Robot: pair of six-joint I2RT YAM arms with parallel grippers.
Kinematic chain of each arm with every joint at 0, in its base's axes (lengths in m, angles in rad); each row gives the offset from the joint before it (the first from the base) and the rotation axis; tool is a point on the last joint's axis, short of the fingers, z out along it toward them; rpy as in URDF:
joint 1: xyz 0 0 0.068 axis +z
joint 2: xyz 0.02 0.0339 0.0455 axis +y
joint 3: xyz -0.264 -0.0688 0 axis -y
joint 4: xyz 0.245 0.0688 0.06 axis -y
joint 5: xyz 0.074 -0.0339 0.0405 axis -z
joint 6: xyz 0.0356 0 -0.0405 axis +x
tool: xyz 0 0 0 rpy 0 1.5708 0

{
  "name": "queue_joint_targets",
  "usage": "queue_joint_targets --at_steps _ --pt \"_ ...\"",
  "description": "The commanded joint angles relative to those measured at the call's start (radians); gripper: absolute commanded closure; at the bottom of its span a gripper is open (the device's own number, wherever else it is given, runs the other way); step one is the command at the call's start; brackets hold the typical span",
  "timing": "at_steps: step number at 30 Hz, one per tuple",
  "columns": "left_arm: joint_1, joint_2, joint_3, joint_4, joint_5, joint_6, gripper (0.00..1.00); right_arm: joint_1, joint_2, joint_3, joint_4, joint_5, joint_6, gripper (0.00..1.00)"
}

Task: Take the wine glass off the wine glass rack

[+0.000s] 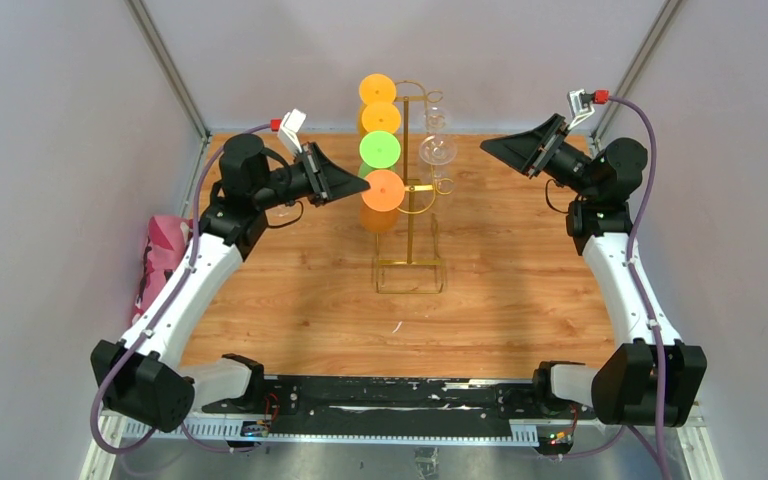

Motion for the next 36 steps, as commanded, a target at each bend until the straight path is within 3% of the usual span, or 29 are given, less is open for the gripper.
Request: queue_joint_targets --at_steps 1,8,13,21,36 --pt "-0.009 -0.027 0.030 -0.055 0.017 0.022 0.93 0.003 0.001 -0.009 0.040 -0.003 0.021 0.17" --pt "-0.009 -0.003 0.036 -0.070 0.051 -0.030 0.97 0.003 0.003 -0.019 0.045 -0.005 0.043 0.17" --pt "-0.010 0.014 0.001 0.055 0.106 -0.223 1.00 0.004 0.027 -0.007 0.054 0.000 0.074 0.16" --pt "-0.010 0.001 -0.019 0.059 0.100 -0.379 1.00 0.004 0.093 -0.015 0.151 0.002 0.186 0.15" --pt "-0.008 -0.036 -0.128 0.148 0.098 -0.416 1.00 0.004 0.110 -0.024 0.185 -0.016 0.213 0.15"
